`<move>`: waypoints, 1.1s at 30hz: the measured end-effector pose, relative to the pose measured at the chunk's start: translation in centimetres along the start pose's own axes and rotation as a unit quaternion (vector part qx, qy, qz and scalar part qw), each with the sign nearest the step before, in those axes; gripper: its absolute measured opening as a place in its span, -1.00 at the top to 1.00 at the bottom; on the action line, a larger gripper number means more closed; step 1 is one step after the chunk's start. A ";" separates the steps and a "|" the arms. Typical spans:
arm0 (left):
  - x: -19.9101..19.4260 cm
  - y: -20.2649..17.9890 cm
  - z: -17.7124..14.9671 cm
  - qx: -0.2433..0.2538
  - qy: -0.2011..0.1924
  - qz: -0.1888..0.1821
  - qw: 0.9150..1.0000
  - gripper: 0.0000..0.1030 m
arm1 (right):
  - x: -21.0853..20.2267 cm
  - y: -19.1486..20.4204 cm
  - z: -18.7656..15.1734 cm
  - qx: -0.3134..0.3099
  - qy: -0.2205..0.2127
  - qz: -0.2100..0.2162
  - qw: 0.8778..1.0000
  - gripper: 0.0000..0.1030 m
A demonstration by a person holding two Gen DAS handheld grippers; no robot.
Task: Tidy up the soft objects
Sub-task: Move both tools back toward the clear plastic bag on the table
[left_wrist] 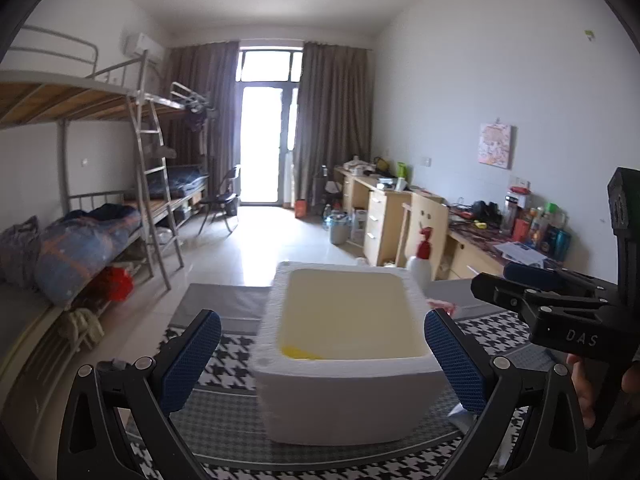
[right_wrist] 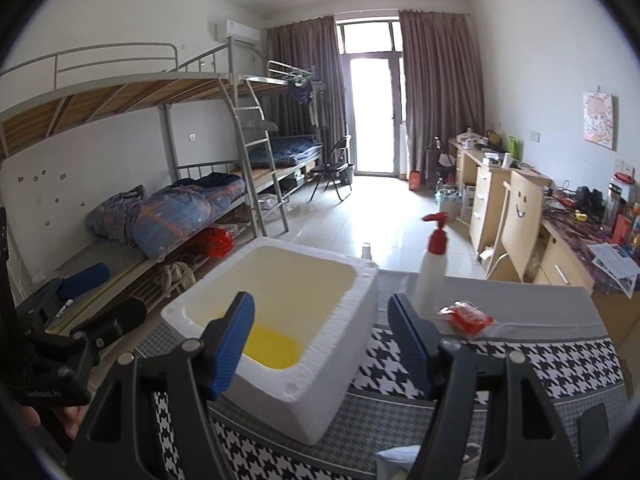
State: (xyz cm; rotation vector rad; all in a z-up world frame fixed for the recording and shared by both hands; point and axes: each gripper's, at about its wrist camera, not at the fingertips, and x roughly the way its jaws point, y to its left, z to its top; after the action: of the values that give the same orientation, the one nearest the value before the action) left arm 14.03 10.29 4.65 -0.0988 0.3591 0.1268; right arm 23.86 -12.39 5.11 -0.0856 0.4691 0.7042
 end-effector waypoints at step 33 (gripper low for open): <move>-0.8 -7.5 -1.5 0.048 0.002 -0.077 0.996 -0.98 | -5.7 -5.7 -3.8 0.044 -0.028 -0.061 0.997 -0.64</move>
State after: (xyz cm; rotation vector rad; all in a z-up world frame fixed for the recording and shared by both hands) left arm 13.80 2.63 4.13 -0.0323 0.3595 -0.0435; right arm 22.28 -21.10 3.82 -0.0108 0.4360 0.5636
